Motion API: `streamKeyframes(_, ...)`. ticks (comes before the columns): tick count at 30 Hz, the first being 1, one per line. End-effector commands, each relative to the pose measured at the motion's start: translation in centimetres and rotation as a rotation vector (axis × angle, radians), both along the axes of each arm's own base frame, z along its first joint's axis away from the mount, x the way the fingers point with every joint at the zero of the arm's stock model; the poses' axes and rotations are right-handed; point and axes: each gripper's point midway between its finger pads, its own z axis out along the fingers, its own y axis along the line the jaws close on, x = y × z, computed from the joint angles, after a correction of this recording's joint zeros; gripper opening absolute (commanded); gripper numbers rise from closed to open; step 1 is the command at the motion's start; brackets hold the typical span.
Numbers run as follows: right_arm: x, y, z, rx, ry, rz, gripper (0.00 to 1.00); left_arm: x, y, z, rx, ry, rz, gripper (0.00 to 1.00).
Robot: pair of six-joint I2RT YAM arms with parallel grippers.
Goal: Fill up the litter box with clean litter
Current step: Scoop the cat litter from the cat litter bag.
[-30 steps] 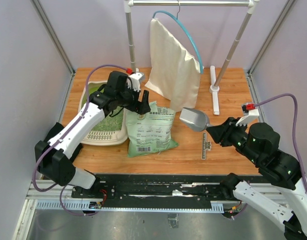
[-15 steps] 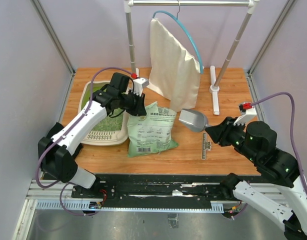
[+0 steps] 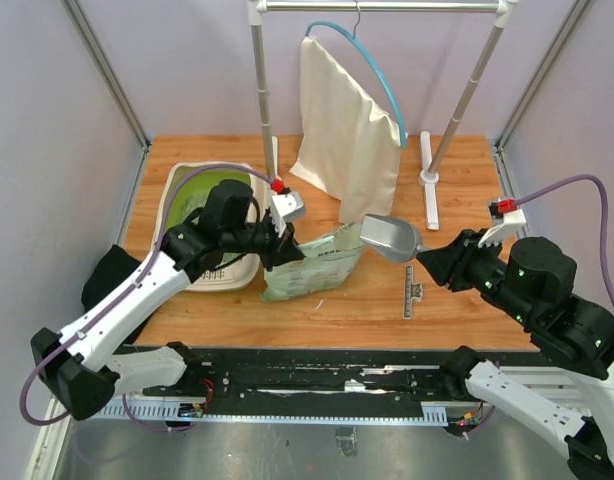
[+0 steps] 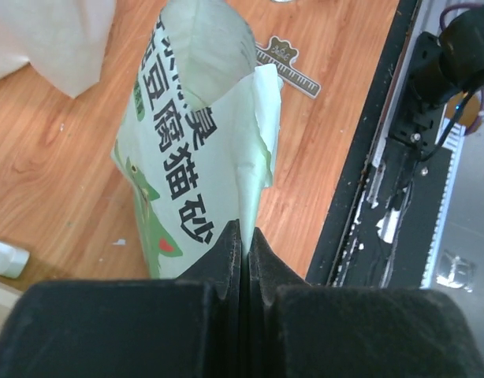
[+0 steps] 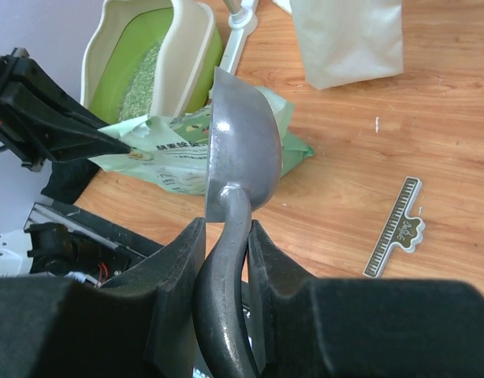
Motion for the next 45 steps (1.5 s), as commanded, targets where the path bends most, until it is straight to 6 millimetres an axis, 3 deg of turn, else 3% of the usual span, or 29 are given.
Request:
streamKeyframes(1,-0.8,0.3,1.2,-0.037,0.005,0.068,0.01,-0.6,-0.7,3.2,-0.127,-0.247,-0.092,0.01)
streamKeyframes(6,-1.3,0.6,0.4,-0.117,0.071,0.124,0.01,-1.8,-0.3,3.2,-0.151,-0.332,-0.142,0.01)
streamKeyframes(16,-0.9,2.7,-1.5,-0.162,0.155,0.218,0.01,-3.2,-0.6,2.3,-0.136,-0.335,-0.220,0.01)
streamKeyframes(29,-2.0,2.0,-2.0,-0.220,0.204,0.248,0.01,-1.4,0.0,1.5,-0.097,-0.343,-0.109,0.00)
streamKeyframes(41,-2.3,3.1,-4.3,-0.261,0.301,0.312,0.01,-3.1,-2.0,2.3,-0.095,-0.392,-0.178,0.01)
streamKeyframes(45,-2.1,3.8,-5.4,-0.270,0.353,0.334,0.01,-3.0,-2.5,3.8,-0.132,-0.437,-0.140,0.01)
